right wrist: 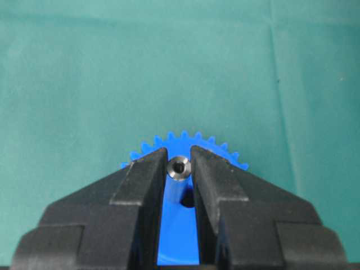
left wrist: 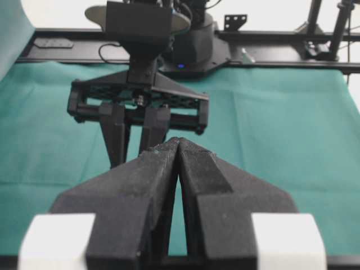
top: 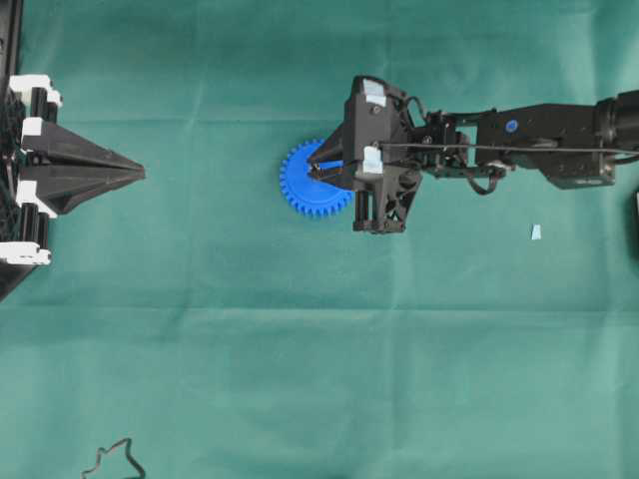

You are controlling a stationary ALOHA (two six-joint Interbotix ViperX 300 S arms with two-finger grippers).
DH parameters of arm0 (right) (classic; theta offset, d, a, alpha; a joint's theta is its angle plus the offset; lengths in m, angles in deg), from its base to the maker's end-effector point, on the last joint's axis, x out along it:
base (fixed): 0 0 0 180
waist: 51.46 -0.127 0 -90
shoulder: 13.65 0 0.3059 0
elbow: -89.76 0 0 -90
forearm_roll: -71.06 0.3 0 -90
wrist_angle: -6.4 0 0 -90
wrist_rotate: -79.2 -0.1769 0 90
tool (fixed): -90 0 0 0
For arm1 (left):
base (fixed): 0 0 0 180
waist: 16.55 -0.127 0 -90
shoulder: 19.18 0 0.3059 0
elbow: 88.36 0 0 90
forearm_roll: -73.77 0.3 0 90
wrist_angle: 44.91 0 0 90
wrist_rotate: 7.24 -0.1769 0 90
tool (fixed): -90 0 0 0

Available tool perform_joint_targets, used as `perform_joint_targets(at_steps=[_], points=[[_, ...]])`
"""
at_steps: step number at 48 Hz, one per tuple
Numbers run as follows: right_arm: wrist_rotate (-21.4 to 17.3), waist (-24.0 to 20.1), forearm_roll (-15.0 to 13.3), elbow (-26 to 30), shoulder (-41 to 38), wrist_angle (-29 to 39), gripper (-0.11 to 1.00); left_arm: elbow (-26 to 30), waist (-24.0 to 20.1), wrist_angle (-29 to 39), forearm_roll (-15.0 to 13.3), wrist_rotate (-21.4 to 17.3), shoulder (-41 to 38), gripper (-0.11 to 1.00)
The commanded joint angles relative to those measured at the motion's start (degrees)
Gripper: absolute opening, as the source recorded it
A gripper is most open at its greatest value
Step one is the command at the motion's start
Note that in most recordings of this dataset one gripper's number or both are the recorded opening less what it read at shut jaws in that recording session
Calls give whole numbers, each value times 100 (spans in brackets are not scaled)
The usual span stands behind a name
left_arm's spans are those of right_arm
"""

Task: Insert the shaft into the center hole of the gear.
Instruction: 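Lower the held shaft vertically into the gear's center hole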

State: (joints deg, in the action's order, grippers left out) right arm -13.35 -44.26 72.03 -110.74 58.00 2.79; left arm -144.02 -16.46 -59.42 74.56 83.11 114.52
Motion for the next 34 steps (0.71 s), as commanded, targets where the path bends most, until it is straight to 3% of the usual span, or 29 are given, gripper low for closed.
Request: perform_joint_targets(at_steps=[1,34], points=[[0,18,-9,114,62,-70,16,149,9,-26,18,9,-44,0],[0,114,-97,53,334,-97,16,149,9,18,18,79,-44,0]])
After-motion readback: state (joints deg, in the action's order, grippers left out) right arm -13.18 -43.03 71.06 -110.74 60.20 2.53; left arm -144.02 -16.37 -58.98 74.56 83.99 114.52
